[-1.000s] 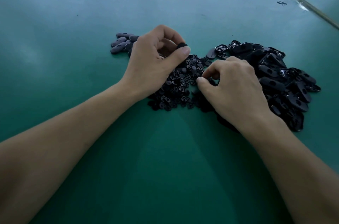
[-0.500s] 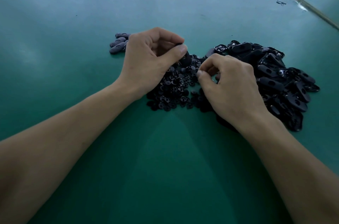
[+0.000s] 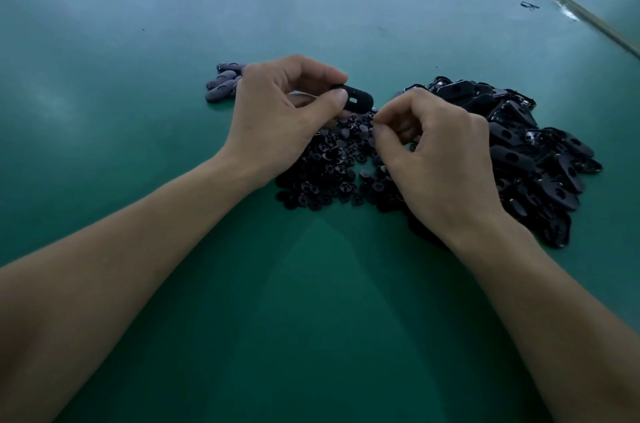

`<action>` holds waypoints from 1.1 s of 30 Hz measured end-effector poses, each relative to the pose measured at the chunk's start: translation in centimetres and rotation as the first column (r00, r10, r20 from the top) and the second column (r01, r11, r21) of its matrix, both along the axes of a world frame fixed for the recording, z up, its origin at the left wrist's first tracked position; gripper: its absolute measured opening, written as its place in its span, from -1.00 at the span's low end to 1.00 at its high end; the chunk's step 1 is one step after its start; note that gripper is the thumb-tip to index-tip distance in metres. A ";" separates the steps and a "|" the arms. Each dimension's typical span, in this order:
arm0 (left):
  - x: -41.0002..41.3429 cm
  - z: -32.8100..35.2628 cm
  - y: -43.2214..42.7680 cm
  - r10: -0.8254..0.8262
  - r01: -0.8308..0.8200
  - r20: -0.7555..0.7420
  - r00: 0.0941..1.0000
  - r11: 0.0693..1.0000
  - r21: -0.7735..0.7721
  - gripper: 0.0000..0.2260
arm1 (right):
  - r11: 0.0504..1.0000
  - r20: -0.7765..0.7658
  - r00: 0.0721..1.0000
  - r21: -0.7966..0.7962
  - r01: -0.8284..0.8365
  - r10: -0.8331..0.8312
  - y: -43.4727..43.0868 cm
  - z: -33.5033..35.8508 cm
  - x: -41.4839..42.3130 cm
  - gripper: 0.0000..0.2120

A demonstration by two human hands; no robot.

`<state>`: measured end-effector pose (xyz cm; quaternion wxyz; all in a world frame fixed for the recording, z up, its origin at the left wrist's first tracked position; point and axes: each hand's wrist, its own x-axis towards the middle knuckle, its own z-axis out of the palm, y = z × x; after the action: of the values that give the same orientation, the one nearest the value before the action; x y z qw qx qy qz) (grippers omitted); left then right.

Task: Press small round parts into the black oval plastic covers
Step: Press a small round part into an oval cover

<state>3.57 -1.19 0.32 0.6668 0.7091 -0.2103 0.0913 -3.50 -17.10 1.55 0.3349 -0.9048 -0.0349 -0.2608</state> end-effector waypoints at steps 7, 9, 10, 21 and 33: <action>-0.3 0.1 0.0 -0.060 0.059 -0.017 0.998 0.998 -0.012 -0.83 | 0.991 0.074 0.997 0.131 -0.006 -0.003 -0.2 -0.1 0.3 -0.86; -0.4 0.1 0.0 -0.068 0.067 -0.019 0.998 0.998 -0.017 -0.84 | 0.981 0.066 0.998 0.195 -0.013 0.000 -0.2 -0.2 0.4 -0.88; -0.4 0.1 0.0 -0.074 0.074 -0.018 0.997 0.997 -0.016 -0.84 | 0.975 0.059 0.998 0.223 -0.018 0.005 -0.3 -0.2 0.5 -0.88; -0.6 0.3 0.1 -0.127 0.128 -0.016 0.992 0.991 0.029 -0.82 | 0.942 0.026 0.998 0.328 -0.068 0.063 -0.4 0.0 0.7 -0.87; -0.8 0.3 0.1 -0.182 0.180 0.013 0.983 0.981 0.072 -0.80 | 0.958 -0.003 0.998 0.280 -0.066 0.069 0.0 0.2 0.5 -0.85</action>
<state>2.74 -1.10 0.67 0.6447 0.7093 -0.2835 0.0297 -3.01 -17.09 1.79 0.4684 -0.8483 -0.0264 -0.2456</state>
